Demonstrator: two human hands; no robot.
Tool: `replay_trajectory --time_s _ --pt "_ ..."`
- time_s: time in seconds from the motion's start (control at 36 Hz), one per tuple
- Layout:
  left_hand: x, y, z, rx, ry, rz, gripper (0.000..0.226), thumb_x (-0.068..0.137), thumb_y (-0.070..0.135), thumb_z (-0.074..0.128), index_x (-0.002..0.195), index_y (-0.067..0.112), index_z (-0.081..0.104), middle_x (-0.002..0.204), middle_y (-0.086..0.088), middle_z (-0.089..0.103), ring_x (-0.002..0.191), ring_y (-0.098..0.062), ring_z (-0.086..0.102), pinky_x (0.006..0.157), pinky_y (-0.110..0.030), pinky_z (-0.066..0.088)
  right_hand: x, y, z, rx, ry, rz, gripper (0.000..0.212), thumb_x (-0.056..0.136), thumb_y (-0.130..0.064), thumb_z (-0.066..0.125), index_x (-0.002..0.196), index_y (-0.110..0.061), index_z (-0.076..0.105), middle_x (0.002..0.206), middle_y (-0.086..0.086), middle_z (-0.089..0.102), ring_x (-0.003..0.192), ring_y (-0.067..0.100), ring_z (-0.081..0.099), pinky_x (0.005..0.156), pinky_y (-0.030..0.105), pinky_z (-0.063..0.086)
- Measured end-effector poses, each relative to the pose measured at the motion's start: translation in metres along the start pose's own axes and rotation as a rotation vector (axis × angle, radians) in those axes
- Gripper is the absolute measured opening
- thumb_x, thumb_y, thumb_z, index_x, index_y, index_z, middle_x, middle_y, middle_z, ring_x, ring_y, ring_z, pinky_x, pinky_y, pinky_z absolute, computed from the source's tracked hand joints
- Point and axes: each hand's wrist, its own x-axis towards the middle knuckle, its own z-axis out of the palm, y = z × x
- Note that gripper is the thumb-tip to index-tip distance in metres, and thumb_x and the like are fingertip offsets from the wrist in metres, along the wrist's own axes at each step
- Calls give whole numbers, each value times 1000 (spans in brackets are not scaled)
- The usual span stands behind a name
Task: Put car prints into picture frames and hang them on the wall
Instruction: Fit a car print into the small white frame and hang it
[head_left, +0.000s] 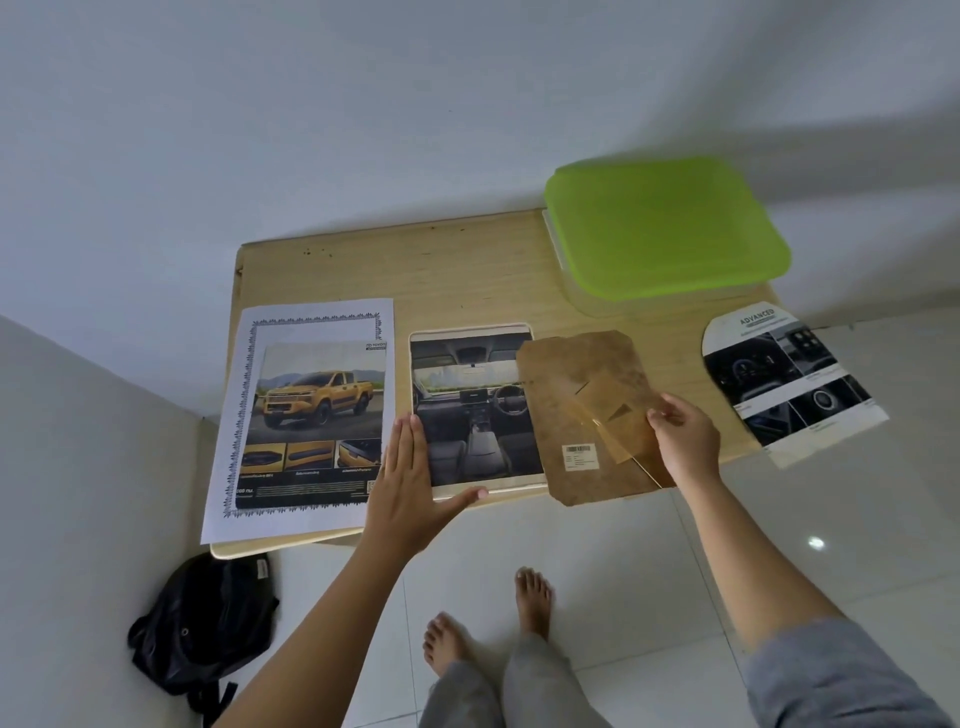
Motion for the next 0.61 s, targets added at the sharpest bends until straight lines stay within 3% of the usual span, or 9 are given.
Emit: replay_trajectory --time_s 0.14,0.31,0.39,0.44,0.53,0.61 --pt "0 0 1 -14 7 -6 119 59 92 20 137 17 -30 150 1 -26 139 -13 -23 111 -33 1 4 8 5 -145 48 -101 33 89 -11 57 121 -5 59 115 17 59 107 29 56 95 35 41" --pt "1 -1 1 -15 15 -11 121 58 93 20 140 16 -27 153 0 -22 140 -13 -21 111 -34 3 -9 -2 23 -161 70 -227 39 92 -16 52 129 -8 51 130 9 50 123 24 45 100 28 32" --pt "1 -1 2 1 16 -7 121 59 93 19 140 15 -26 153 -1 -22 140 -13 -22 111 -33 2 -19 -7 41 -273 -69 -432 43 94 -26 50 134 -15 45 139 5 43 127 20 41 102 28 31" --pt "1 -1 2 9 22 0 120 60 93 17 141 14 -25 153 -1 -22 139 -14 -21 112 -33 1 -20 -4 53 -377 -183 -546 47 94 -32 49 138 -17 41 145 6 36 134 23 33 108 36 28" --pt "0 -1 1 24 34 8 119 62 92 18 140 14 -24 152 -1 -21 139 -14 -21 112 -33 1 -18 5 58 -448 -230 -579 56 92 -47 36 139 -18 39 151 5 28 142 25 18 114 45 19" --pt "-1 0 1 27 38 11 117 62 91 18 139 14 -25 151 -1 -21 139 -14 -21 113 -34 3 -14 9 51 -440 -232 -575 59 90 -49 33 140 -17 38 151 5 28 142 24 17 113 46 21"
